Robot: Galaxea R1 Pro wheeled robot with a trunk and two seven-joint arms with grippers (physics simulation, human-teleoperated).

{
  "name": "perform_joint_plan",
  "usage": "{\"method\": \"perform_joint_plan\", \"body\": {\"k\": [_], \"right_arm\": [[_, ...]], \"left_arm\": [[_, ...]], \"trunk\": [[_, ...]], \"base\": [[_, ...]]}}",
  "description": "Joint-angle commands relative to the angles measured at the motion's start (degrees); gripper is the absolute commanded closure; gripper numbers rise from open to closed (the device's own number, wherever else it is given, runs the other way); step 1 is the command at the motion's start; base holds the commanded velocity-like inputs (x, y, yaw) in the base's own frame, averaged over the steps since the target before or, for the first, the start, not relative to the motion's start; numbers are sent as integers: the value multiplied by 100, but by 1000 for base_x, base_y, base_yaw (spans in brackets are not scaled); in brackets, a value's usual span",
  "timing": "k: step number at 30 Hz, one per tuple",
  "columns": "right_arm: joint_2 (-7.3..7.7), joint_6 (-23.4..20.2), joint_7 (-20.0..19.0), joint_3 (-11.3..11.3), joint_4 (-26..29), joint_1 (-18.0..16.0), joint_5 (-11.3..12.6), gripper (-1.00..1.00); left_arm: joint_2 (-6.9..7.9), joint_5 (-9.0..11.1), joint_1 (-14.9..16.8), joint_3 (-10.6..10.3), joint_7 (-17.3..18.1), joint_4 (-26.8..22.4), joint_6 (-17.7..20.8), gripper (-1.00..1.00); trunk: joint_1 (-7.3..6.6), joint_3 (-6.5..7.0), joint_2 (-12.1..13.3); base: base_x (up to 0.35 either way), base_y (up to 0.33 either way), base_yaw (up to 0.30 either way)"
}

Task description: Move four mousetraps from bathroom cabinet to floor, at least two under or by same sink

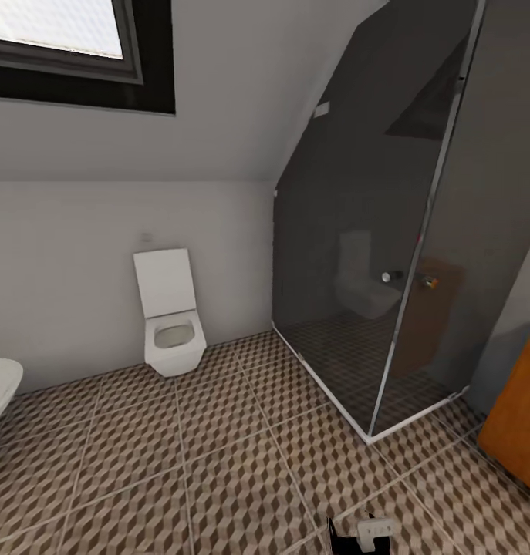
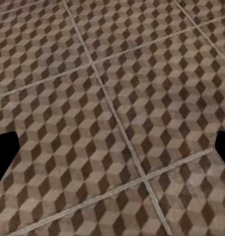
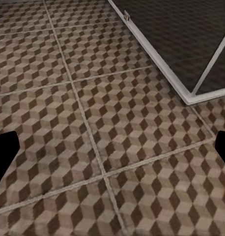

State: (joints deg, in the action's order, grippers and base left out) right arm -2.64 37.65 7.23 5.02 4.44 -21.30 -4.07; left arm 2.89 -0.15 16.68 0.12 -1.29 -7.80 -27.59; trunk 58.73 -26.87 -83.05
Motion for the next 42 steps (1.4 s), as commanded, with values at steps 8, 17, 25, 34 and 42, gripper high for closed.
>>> {"method": "perform_joint_plan", "body": {"k": [8,17,25,34,42], "right_arm": [[-6,5,60,34,-10,-6,-41,-100],[-7,5,60,34,-13,-6,-41,-100],[-8,5,60,35,-14,-6,-40,-100],[-4,5,60,34,-14,-6,-41,-100],[0,5,60,34,-14,-6,-41,-100]], "left_arm": [[1,-3,2,-3,-12,76,-18,-100],[1,-3,2,-2,-12,94,-18,-100],[1,-3,2,-3,-12,102,-18,-100],[1,-3,2,-3,-12,122,-18,-100],[-2,-3,2,-3,-12,129,-26,-100]], "trunk": [[0,-6,-3],[0,-6,-3],[0,-6,-3],[0,-6,-3],[0,-6,-3]], "base": [[0,0,-289],[0,0,-291],[0,0,-291],[0,0,-291],[0,0,-291]]}}
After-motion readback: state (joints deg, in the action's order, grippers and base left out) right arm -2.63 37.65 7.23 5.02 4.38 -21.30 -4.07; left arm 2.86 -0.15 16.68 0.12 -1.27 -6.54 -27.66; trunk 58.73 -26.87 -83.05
